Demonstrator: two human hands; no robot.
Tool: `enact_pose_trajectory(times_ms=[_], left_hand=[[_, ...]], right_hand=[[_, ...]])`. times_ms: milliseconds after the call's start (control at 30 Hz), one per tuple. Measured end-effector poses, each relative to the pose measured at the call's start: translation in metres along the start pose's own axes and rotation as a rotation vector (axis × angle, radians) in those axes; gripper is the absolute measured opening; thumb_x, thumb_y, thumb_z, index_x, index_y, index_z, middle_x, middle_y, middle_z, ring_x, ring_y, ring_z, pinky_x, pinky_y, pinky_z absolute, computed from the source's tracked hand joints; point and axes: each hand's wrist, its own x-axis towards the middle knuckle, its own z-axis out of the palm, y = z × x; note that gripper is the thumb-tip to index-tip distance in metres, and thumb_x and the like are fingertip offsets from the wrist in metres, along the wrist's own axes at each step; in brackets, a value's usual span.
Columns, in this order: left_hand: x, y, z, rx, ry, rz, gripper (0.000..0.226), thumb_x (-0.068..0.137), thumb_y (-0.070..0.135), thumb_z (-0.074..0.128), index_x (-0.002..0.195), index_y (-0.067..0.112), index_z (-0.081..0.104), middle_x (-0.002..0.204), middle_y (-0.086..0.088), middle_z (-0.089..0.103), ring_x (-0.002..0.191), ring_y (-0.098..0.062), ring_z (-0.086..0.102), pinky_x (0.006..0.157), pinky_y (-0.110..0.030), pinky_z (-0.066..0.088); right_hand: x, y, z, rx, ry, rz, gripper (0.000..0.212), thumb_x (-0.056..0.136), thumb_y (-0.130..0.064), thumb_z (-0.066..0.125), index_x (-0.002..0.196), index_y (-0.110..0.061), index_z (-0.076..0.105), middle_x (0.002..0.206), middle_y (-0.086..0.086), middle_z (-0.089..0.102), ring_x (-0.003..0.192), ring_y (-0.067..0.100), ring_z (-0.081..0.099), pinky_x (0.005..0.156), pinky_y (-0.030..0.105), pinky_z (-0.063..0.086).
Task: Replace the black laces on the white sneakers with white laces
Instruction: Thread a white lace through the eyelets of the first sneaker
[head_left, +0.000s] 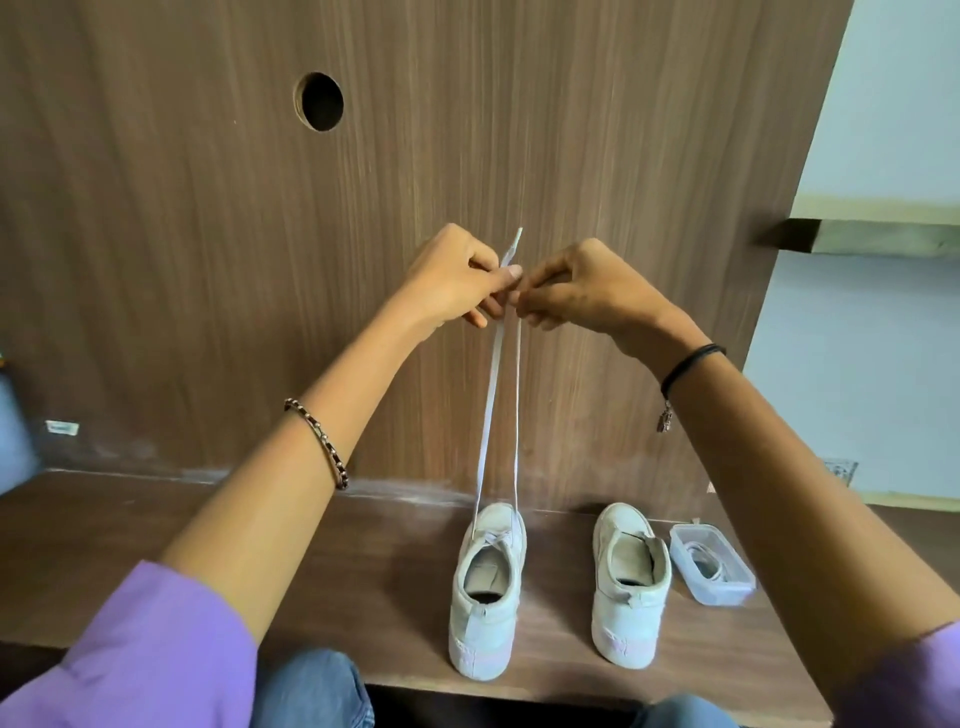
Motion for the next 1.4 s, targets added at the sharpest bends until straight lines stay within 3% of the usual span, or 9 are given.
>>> enact_pose_trajectory(times_ms=[133,267,367,500,667,867,1000,1200,1400], left_hand=[[0.004,0.004,0.0,0.014,-0.057,-0.03,0.032,0.105,0.02,0.057,0.095,-0.005,0.074,0.081,-0.014,0.068,0.073,-0.018,0.069,0.054,-0.023,0.058],[0.006,0.004,0.003,0.076,-0.104,-0.029,0.033,0.107,0.022,0.051,0.093,-0.001,0.07,0.084,-0.012,0.055,0.078,-0.02,0.058,0.054,-0.023,0.055],[0.007,0.003,0.005,0.093,-0.121,-0.011,0.033,0.108,0.023,0.049,0.096,-0.001,0.069,0.083,-0.011,0.053,0.077,-0.02,0.053,0.051,-0.023,0.048],[0.007,0.002,0.01,0.039,-0.123,-0.002,0.033,0.107,0.025,0.051,0.097,0.003,0.072,0.076,-0.012,0.059,0.063,-0.015,0.051,0.045,-0.022,0.038],[0.008,0.002,0.014,-0.044,-0.126,0.014,0.029,0.106,0.02,0.053,0.1,-0.001,0.073,0.087,-0.013,0.067,0.074,-0.006,0.066,0.043,-0.018,0.043],[0.006,-0.001,0.018,-0.057,-0.173,0.056,0.028,0.106,0.017,0.053,0.103,-0.004,0.071,0.101,-0.016,0.071,0.073,0.0,0.068,0.046,-0.018,0.045],[0.005,-0.003,0.019,-0.082,-0.173,0.066,0.024,0.105,0.018,0.056,0.104,0.001,0.073,0.097,-0.007,0.071,0.073,0.0,0.068,0.046,-0.017,0.045],[0.008,-0.006,0.017,-0.101,-0.14,0.072,0.022,0.102,0.021,0.062,0.103,0.004,0.076,0.098,-0.014,0.073,0.074,-0.004,0.068,0.048,-0.019,0.047],[0.008,-0.007,0.014,-0.113,-0.105,0.102,0.022,0.099,0.025,0.066,0.101,0.007,0.078,0.081,0.001,0.071,0.069,-0.001,0.066,0.049,-0.019,0.048]], right_hand=[[0.002,-0.007,-0.011,0.092,0.04,-0.003,0.013,0.093,-0.006,0.073,0.098,0.006,0.074,0.082,0.015,0.074,0.068,0.012,0.071,0.066,0.017,0.057],[0.003,-0.007,-0.016,0.11,0.015,-0.01,0.009,0.096,-0.003,0.068,0.1,0.004,0.072,0.089,0.018,0.076,0.079,0.019,0.075,0.075,0.024,0.062],[0.004,-0.004,-0.015,0.144,0.045,-0.032,0.015,0.098,-0.003,0.065,0.107,0.007,0.072,0.092,0.018,0.077,0.084,0.024,0.077,0.08,0.028,0.063],[0.005,-0.001,-0.014,0.12,0.15,-0.049,0.018,0.098,-0.012,0.068,0.105,0.004,0.074,0.086,0.015,0.078,0.077,0.021,0.077,0.075,0.028,0.063],[0.005,0.005,-0.015,0.067,0.229,-0.126,0.024,0.096,-0.02,0.072,0.1,0.002,0.076,0.082,0.013,0.077,0.07,0.016,0.076,0.066,0.02,0.06],[0.009,0.011,-0.017,0.059,0.27,-0.162,0.03,0.093,-0.03,0.075,0.091,0.0,0.077,0.075,0.012,0.075,0.063,0.012,0.072,0.063,0.019,0.056],[0.011,0.012,-0.015,0.151,0.28,-0.129,0.032,0.092,-0.03,0.078,0.09,0.001,0.078,0.078,0.021,0.073,0.063,0.012,0.065,0.061,0.018,0.052],[0.014,0.011,-0.011,0.211,0.305,-0.11,0.028,0.087,-0.031,0.082,0.088,-0.003,0.08,0.083,0.026,0.073,0.063,0.009,0.058,0.06,0.018,0.048],[0.018,0.01,-0.009,0.206,0.297,-0.14,0.028,0.091,-0.027,0.078,0.088,0.001,0.078,0.071,0.006,0.07,0.059,0.002,0.061,0.062,0.014,0.049]])
